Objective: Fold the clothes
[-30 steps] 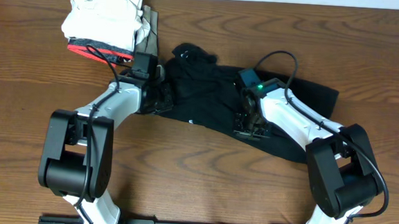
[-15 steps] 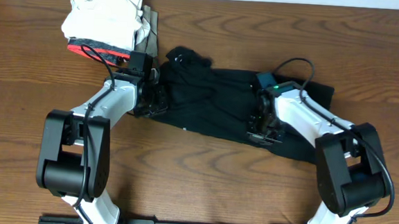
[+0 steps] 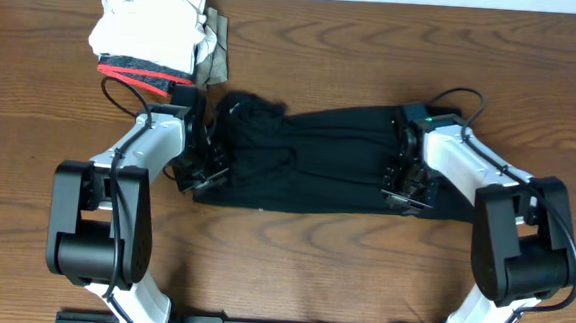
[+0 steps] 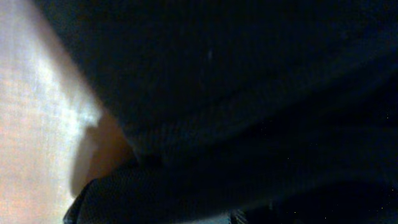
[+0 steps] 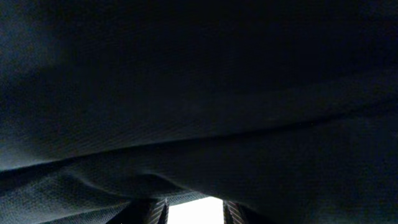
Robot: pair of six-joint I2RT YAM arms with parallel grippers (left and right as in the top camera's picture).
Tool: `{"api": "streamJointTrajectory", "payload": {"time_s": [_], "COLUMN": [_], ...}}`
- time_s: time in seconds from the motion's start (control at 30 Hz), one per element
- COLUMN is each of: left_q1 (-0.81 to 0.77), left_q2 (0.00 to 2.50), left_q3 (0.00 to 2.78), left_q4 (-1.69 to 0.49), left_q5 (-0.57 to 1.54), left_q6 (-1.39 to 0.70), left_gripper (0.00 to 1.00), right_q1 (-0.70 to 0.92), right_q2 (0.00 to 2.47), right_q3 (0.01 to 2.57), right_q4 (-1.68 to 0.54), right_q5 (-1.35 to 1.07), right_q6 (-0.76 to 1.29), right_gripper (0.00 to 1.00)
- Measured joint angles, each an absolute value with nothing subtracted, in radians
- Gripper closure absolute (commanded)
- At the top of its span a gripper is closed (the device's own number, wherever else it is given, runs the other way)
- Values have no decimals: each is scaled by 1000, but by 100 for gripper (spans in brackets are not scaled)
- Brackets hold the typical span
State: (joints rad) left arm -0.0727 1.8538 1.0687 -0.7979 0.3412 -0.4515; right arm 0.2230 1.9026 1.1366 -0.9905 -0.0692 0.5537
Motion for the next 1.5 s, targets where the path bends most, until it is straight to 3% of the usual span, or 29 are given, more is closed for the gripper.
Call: {"api": "streamJointTrajectory", "payload": {"time_s": [0.47,0.77,0.83,0.93,1.07,1.13,1.2,1.3,1.5], "left_q1": [-73,-63,-62,-62,-62,-62,-62,-61,-58], "left_q2": [1863,1749,1695,1612,1487,1440,1404,1378,1378], "left_q3": [1051,1037,1038,1037,1037,1037,1037,1037,1037], "left_q4": [-931,-938,-943,-947,-955,-957,-958,-959,-977], "left_q5": [358,280,264,247,234,231,229,226,202], "left_q6": [-501,-501,-501,-501,-501,-497,-498,-501,-509], "left_gripper": [71,71,71,71,62,47,32,25,23], "right_q1": [24,-100,-101,-96,-72,-41,11,114,356], "right_q2": [1894,1911,1911,1910,1891,1872,1857,1853,1853], "right_q3": [1139,1214,1258,1339,1410,1415,1418,1419,1418], "right_q4": [-916,-1008,-1048,-1103,-1124,-1118,-1111,-1071,-936], "right_q5": [-129,-77,-76,-108,-270,-380,-476,-555,-590], "right_q6": [485,440,425,397,311,263,220,201,320], "right_gripper": [65,80,88,88,69,51,41,41,41]}}
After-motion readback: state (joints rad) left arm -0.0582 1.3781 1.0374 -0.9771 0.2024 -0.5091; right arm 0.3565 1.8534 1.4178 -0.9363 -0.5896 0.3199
